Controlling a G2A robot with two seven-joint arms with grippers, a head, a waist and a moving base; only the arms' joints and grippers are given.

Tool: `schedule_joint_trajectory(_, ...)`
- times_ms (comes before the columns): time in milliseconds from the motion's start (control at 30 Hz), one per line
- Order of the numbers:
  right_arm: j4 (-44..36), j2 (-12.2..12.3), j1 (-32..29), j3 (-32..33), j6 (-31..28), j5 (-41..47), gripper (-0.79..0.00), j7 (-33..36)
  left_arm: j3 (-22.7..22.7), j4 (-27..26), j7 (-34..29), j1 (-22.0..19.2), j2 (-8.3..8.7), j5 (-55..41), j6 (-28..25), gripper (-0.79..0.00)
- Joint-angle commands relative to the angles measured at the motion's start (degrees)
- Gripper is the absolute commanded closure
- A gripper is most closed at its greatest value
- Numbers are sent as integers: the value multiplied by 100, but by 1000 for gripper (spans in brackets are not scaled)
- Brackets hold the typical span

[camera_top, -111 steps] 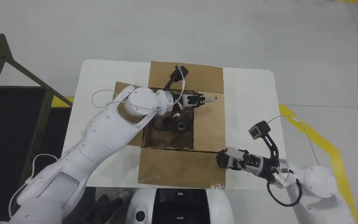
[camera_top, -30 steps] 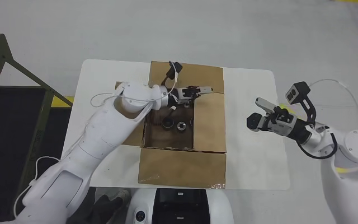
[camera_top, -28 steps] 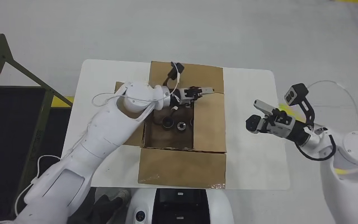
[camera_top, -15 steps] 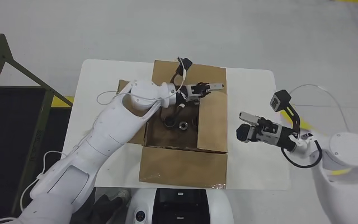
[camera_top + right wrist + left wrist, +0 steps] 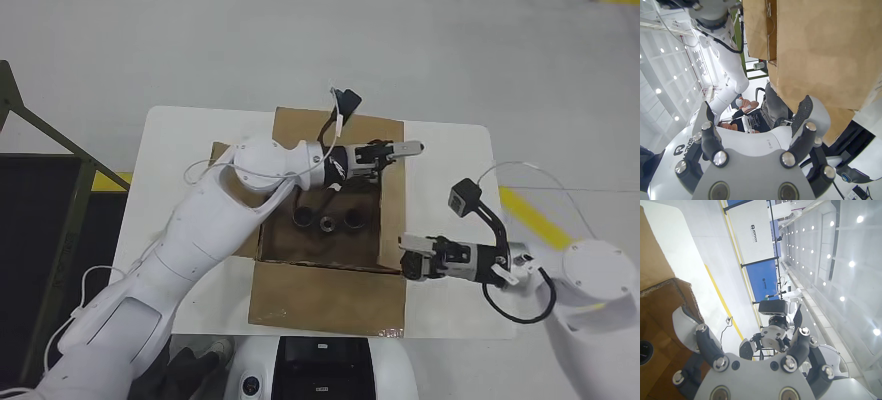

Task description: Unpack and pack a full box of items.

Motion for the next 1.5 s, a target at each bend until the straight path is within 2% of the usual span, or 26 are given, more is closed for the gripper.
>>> schedule_joint_trajectory(0, 19, 8, -14, -110, 13, -32, -785, 46, 49, 65, 16, -73, -44, -94, -5, -785)
schedule_joint_trajectory(167, 59, 21, 28, -400, -70, -39, -785, 154, 250, 293, 96, -297, -173, -148, 1, -785)
schedule_joint_trajectory(400, -116, 57, -111, -447, -269, 77, -785, 234, 441, 603, 165, -514, -328, -202, -17, -785)
schedule_joint_trajectory(667, -140, 58, -353, -137, -642, 416, -785, -492, 667, 797, 109, -713, -490, -150, 10, -785)
schedule_joint_trajectory(767, -209, 79, -519, 56, -727, 435, -785, -556, 643, 834, 81, -718, -510, -120, -5, -785)
schedule_joint_trajectory(867, -252, 99, -698, 241, -780, 426, -785, -624, 418, 679, 58, -591, -441, 30, -75, -785)
schedule_joint_trajectory(967, -279, 115, -853, 395, -809, 385, -785, -716, 36, 299, -33, -318, -295, 287, -23, -785)
schedule_joint_trajectory(1233, -277, 137, -1118, 714, -1001, 373, -785, -1007, -1342, -1148, -587, 947, 178, 931, 246, -785)
schedule_joint_trajectory(1367, -260, 141, -1183, 805, -1040, 352, -785, -1176, -1957, -1481, -941, 1534, 358, 1203, 254, -785)
schedule_joint_trajectory(1467, -220, 143, -1182, 860, -1067, 340, -785, -1319, -2380, -1591, -1119, 1792, 456, 1309, 314, -785)
